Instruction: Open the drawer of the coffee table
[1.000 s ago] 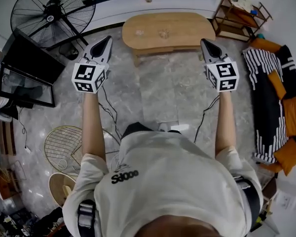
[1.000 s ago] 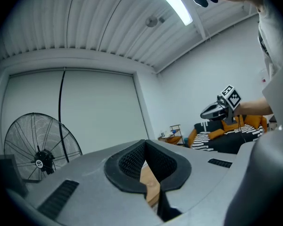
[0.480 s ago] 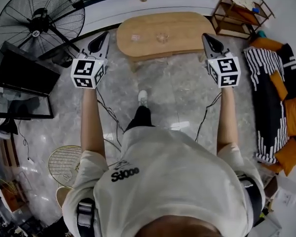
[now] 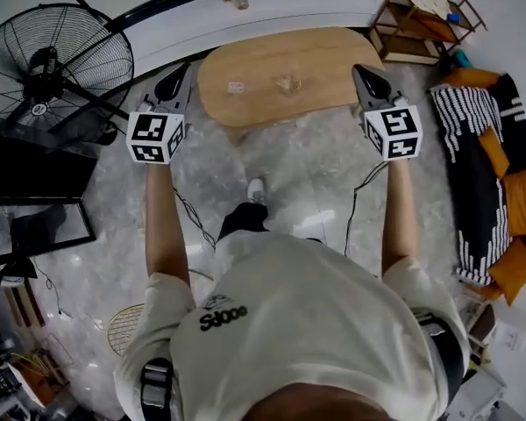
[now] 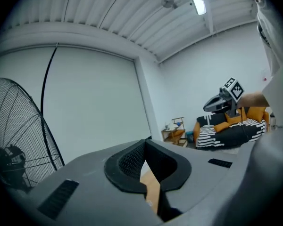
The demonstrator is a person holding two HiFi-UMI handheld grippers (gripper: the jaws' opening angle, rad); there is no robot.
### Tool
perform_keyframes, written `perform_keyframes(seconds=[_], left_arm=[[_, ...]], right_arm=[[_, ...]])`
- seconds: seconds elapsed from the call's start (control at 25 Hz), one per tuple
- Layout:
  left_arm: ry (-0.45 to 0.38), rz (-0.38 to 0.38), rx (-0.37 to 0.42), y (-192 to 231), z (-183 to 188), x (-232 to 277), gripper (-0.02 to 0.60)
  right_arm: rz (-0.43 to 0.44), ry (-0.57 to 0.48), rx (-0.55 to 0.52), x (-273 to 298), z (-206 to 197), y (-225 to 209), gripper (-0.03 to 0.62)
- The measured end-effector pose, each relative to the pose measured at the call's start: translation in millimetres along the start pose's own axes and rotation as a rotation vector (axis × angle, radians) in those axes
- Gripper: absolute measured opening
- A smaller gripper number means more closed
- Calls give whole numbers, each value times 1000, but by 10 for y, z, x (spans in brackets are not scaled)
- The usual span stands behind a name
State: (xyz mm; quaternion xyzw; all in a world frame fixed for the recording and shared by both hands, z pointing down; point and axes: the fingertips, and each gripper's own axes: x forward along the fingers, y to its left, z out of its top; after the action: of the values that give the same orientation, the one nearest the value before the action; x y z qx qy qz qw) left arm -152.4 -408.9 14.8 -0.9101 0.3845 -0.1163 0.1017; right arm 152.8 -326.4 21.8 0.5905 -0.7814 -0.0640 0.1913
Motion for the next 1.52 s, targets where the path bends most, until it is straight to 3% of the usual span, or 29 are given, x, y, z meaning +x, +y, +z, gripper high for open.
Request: perform_keyframes(seconds=[0.24, 0.56, 0.8, 1.12, 1.52], left_arm=[[43, -20, -25, 233, -496, 324, 17], [87, -43, -29, -87, -1126, 569, 17], [118, -24, -35, -406, -1768, 633, 17], [142, 22, -58, -668, -2787, 818, 17], [173, 13, -58, -1086, -4432, 1133, 17]], right_arm=[[7, 23, 20, 467, -229, 58, 6], [-5, 60, 61, 538, -979, 51, 6], [4, 79, 24, 565, -1668, 63, 8], [23, 79, 8, 906, -2672, 253, 8], [-3, 76, 36, 1376, -4253, 552, 8]])
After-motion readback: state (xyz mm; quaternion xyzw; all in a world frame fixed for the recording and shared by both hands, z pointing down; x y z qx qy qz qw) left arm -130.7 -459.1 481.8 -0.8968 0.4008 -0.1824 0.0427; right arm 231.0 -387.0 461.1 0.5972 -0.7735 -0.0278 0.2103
